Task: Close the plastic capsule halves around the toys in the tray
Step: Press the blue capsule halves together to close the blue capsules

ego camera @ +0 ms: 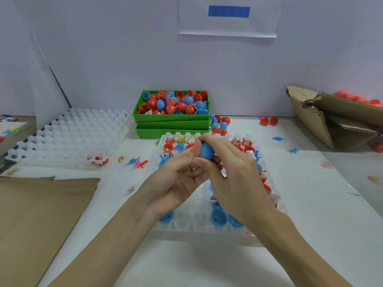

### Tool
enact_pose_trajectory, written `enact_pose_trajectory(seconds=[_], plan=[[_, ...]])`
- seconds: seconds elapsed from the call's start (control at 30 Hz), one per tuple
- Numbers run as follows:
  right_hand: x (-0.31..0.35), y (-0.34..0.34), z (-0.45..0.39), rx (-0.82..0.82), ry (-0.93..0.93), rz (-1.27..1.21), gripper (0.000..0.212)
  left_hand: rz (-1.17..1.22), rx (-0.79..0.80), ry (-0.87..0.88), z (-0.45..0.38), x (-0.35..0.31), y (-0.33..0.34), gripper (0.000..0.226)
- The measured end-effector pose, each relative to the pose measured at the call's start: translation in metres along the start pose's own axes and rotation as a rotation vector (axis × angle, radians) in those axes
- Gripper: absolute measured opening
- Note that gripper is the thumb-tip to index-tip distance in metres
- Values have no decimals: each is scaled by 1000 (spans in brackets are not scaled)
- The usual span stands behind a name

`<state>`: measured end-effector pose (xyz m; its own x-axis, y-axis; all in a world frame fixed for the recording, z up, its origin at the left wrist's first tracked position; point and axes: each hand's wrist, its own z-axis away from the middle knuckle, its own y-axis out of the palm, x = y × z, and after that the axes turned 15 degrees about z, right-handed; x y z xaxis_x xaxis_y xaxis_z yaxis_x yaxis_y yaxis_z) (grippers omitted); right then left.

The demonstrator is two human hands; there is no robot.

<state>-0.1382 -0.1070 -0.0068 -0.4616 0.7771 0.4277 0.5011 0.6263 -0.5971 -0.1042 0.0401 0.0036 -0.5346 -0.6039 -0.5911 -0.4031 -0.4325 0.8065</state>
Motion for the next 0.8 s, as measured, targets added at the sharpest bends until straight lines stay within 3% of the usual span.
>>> enact_pose_trajectory(seconds=[0.17,0.3,0.4,0.57,0.63,0.73,0.8], plan=[[-3,-1,-1,2,14,-48,22,-155,-39,109,-3,0,1,33],[-4,-6,0,38,66,-116,25,-426,-132,189,-1,-12,1,52],[-4,-14,-4,-94,52,58,36,-511,-228,326,2,-26,-1,61],[-5,-33,-13,-166,211,-66,29,-520,-416,510,7,-43,-18,60],[-12,-38,-18,-157,410,-275,24,-502,-454,516,7,-44,-23,59],[-39,-61,-46,-115,892,-1133,25,-525,-496,498,3,-43,-28,59],[-68,-86,-72,-237,951,-1524,32,-524,-513,491,1,-42,-31,58]])
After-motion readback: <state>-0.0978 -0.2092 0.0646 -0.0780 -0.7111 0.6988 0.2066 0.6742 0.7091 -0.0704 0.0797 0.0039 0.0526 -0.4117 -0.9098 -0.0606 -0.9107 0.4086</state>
